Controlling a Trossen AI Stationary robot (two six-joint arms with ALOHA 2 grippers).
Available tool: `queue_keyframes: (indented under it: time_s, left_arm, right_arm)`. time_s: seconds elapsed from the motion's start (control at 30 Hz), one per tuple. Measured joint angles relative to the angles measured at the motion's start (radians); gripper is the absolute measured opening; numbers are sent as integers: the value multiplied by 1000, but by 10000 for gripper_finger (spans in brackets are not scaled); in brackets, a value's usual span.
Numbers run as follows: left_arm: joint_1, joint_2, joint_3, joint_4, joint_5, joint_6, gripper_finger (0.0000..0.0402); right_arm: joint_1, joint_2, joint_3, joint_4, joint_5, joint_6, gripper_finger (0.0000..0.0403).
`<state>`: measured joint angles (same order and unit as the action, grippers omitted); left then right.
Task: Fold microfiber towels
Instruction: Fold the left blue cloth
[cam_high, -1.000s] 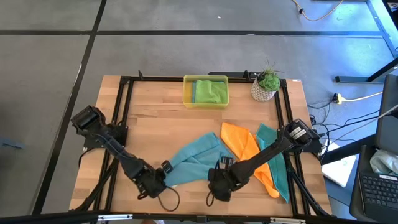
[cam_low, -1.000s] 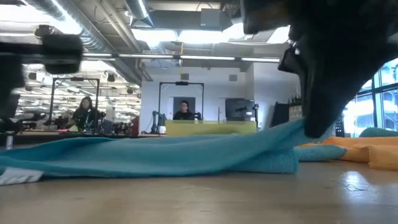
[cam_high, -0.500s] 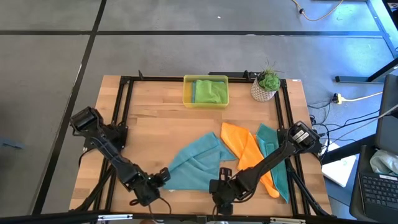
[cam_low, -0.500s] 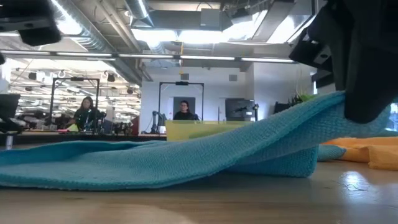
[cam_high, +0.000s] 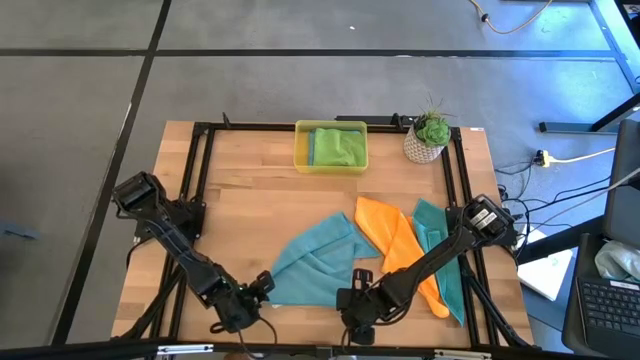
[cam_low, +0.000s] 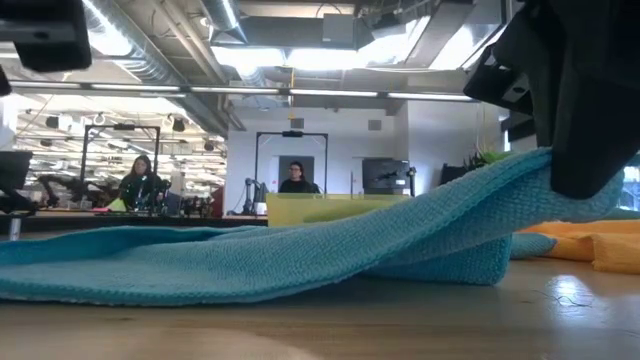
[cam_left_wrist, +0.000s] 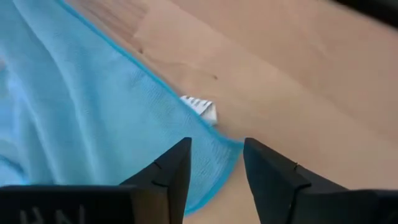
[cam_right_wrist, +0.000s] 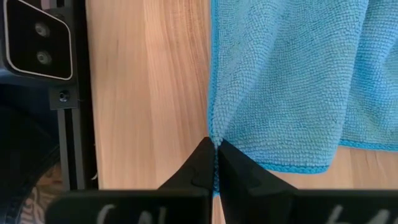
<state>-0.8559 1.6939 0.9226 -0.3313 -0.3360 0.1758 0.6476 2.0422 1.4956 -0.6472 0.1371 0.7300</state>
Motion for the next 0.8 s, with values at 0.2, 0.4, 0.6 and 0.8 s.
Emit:
queue_keyframes:
  time_s: [0.2, 0.4, 0.6, 0.8]
  left_arm:
    - [12, 0, 0, 69, 67, -130, 142]
    - [35, 4, 0, 72, 7, -354, 143]
    - [64, 41, 6, 86, 95, -530, 143]
    - [54, 72, 54, 22, 81, -549, 143]
  right_arm:
    - [0, 0, 0, -1, 0, 2, 14]
    - [-1, 0, 0, 0, 0, 3, 14]
    - [-2, 0, 0, -1, 0, 2, 14]
    - [-2, 0, 0, -6, 0, -2, 14]
